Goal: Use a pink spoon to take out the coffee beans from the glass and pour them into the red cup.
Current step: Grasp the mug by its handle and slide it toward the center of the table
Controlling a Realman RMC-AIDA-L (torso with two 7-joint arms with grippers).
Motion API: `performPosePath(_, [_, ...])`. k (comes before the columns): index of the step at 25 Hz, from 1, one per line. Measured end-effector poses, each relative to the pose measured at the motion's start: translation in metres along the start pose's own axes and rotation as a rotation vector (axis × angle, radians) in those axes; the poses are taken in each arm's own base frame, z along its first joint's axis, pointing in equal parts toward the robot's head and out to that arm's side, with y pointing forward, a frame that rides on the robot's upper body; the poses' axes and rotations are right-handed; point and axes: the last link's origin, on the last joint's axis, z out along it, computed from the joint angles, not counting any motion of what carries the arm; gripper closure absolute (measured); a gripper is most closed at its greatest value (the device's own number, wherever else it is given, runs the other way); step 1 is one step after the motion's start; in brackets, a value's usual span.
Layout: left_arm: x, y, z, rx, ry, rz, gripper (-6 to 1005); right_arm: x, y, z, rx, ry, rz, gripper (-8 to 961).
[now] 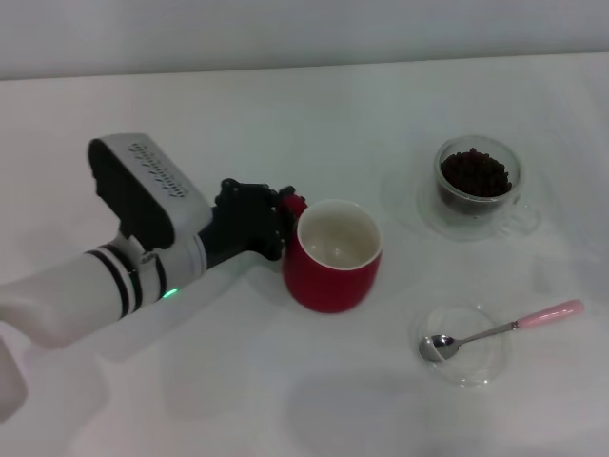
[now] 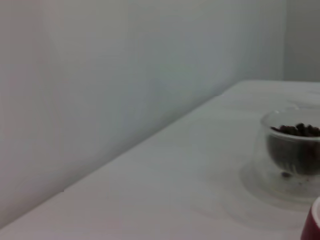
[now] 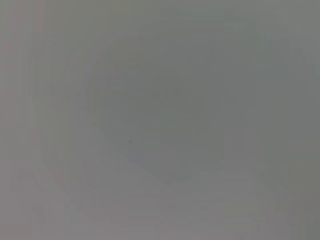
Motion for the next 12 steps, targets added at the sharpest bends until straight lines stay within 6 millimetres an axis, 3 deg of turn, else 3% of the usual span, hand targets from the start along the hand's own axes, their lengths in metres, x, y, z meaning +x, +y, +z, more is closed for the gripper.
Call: performPosePath(12, [0.0019,0.0089,0.0041,-0.034,-0.01,0.017,890,0.0009,-0.0064,-0.0051,0.015,0.005,0.0,127])
